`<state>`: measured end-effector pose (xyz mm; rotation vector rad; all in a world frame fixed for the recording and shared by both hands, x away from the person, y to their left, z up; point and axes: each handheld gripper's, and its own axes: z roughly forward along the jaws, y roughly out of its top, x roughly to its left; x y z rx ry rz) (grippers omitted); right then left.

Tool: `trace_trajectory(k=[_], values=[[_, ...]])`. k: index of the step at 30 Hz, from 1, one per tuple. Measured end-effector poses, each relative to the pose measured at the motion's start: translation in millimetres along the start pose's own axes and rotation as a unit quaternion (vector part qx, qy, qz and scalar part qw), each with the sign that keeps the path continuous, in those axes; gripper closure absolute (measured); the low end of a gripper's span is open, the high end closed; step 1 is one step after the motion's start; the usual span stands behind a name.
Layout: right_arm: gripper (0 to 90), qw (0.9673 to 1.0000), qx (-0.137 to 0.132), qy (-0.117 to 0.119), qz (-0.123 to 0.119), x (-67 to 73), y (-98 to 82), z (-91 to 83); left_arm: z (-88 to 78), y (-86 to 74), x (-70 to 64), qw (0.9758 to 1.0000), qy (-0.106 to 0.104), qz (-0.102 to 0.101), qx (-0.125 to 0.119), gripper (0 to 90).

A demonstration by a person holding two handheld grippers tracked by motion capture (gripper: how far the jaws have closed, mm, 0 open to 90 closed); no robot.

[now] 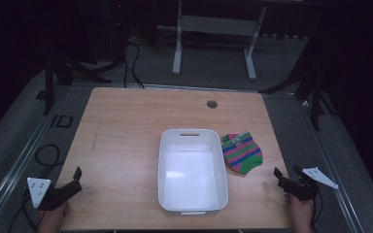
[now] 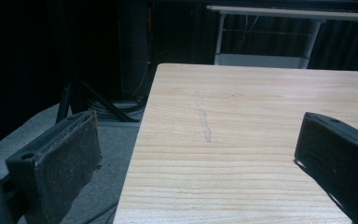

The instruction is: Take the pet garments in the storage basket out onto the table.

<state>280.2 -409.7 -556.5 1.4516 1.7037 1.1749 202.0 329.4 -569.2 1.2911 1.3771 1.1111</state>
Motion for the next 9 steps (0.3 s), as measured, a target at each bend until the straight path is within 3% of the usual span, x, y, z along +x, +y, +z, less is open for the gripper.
trace_trajectory(k=[9], values=[[13.4, 1.0000, 0.003, 0.000, 0.006, -0.8, 0.0, 0.2, 0.0, 0.0, 0.0, 1.0000, -0.001, 0.000, 0.000, 0.9]])
